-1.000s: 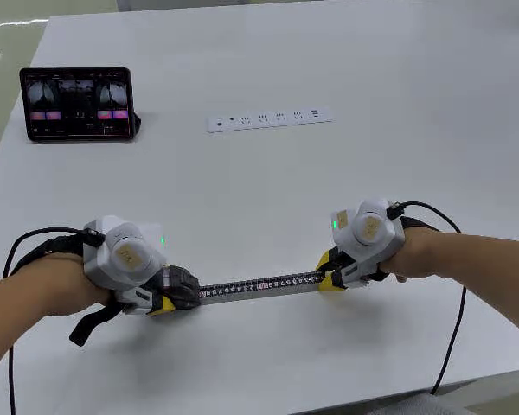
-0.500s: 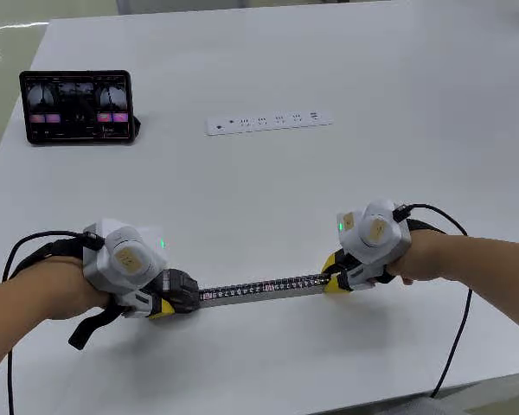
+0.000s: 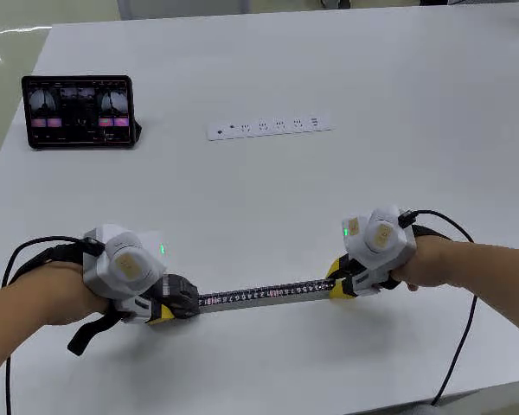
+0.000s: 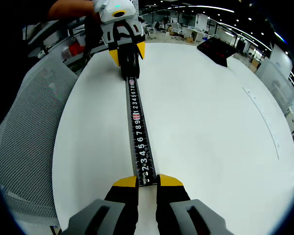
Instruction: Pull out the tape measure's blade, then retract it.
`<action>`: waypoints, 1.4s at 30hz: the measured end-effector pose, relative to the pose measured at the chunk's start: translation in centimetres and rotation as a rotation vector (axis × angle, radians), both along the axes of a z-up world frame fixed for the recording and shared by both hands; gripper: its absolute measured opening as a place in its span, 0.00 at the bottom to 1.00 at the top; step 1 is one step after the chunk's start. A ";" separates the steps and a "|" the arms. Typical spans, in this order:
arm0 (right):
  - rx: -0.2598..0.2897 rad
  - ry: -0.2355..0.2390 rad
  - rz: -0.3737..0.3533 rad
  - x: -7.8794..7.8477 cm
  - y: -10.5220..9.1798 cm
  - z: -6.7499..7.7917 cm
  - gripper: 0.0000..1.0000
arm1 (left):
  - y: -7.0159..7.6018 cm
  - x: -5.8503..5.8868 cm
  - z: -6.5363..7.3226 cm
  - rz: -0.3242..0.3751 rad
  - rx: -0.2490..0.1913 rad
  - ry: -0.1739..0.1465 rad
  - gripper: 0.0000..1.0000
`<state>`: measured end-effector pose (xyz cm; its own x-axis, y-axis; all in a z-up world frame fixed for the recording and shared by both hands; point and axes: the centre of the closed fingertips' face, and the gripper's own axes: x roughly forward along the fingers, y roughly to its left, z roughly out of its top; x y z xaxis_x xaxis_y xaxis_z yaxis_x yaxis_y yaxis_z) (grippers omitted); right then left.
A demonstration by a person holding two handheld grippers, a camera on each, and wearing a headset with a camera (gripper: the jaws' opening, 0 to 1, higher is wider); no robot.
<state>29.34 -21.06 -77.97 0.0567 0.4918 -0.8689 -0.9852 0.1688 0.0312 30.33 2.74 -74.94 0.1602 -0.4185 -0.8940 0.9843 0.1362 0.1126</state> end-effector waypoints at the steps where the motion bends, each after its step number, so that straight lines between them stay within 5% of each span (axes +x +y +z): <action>1: 0.000 0.000 -0.001 0.0 0.0 0.0 0.09 | 0.0 0.0 0.0 0.000 0.000 0.000 0.31; 42: -0.035 -0.013 0.002 0.2 -1.0 0.0 0.11 | -0.1 0.2 0.0 0.009 -0.011 -0.002 0.33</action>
<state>29.53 -22.06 -77.93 0.0676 0.4617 -0.8845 -0.9858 0.1677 0.0122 30.57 2.64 -74.91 0.1662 -0.4272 -0.8888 0.9827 0.1468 0.1132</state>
